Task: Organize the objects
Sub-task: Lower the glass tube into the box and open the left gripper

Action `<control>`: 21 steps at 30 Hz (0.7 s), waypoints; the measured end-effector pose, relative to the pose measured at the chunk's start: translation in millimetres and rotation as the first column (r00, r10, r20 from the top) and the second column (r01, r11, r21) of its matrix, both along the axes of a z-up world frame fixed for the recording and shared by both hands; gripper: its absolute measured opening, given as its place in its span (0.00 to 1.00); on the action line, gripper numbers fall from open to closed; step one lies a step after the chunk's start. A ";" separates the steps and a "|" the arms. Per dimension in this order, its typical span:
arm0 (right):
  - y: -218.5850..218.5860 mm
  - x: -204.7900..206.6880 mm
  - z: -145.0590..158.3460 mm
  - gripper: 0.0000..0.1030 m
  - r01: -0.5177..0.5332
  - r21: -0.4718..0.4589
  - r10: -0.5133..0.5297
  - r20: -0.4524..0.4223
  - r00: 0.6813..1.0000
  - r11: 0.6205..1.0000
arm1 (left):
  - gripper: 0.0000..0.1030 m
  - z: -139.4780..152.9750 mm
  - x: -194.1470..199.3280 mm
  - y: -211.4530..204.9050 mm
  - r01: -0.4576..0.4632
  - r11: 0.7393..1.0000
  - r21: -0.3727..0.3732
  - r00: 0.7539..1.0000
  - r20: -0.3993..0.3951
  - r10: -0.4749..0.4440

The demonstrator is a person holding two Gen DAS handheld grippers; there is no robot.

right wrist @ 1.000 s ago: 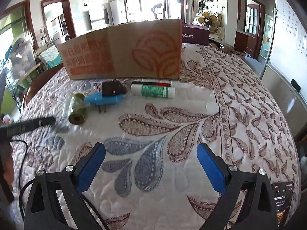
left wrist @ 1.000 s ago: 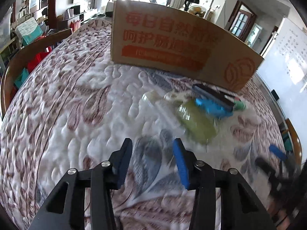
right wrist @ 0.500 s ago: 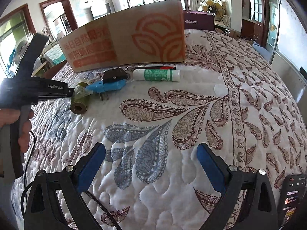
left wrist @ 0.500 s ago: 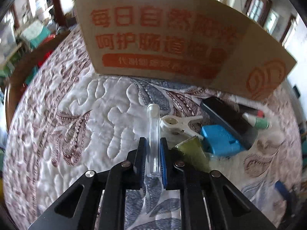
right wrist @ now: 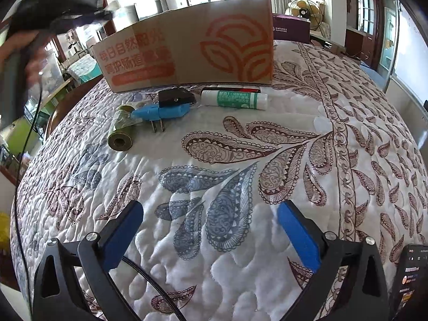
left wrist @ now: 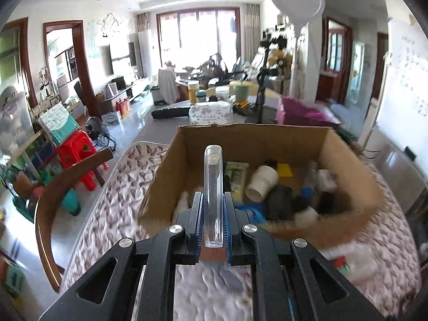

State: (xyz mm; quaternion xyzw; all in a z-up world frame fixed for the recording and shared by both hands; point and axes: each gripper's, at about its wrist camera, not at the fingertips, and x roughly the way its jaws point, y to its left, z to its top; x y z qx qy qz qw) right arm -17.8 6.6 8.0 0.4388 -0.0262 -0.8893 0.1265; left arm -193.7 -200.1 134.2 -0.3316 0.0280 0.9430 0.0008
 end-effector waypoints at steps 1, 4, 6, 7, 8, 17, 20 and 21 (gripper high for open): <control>-0.9 -0.2 -0.2 1.00 -0.001 0.006 0.001 0.001 1.000 1.000 | 0.12 -3.0 -13.6 0.2 -0.011 1.000 -0.012 1.000 0.016 0.011; -1.4 -0.3 -0.6 1.00 -0.002 0.013 0.002 0.002 1.000 1.000 | 0.12 -13.4 -43.1 -0.3 -0.031 0.999 0.013 0.997 0.069 0.030; -1.4 -0.6 -0.6 1.00 -0.003 0.013 0.003 0.002 1.000 1.000 | 0.12 -20.4 -54.1 -1.0 -0.046 0.998 0.044 0.996 0.084 0.042; -1.8 -0.8 -0.7 1.00 -0.004 0.013 0.004 0.002 1.000 1.000 | 0.12 -24.9 -59.7 -0.2 -0.049 0.998 0.047 0.995 0.092 0.044; -1.8 -1.3 -0.9 1.00 -0.005 0.014 0.005 0.002 1.000 1.000 | 0.12 -29.5 -64.1 2.1 -0.051 0.998 0.037 0.994 0.096 0.047; -1.4 -2.0 -0.8 1.00 -0.006 0.008 0.006 0.002 1.000 1.000 | 0.68 -24.7 -39.3 17.8 -0.053 0.997 0.055 0.998 0.036 0.051; -1.3 -2.4 -0.6 1.00 -0.010 0.007 0.010 0.002 1.000 1.000 | 0.76 -6.0 -1.2 8.1 -0.052 0.996 0.069 0.997 -0.061 0.056; -1.3 -2.4 -0.7 1.00 -0.011 0.008 0.011 0.003 1.000 1.000 | 0.76 -1.2 12.8 4.5 -0.043 0.997 0.071 0.995 -0.083 0.049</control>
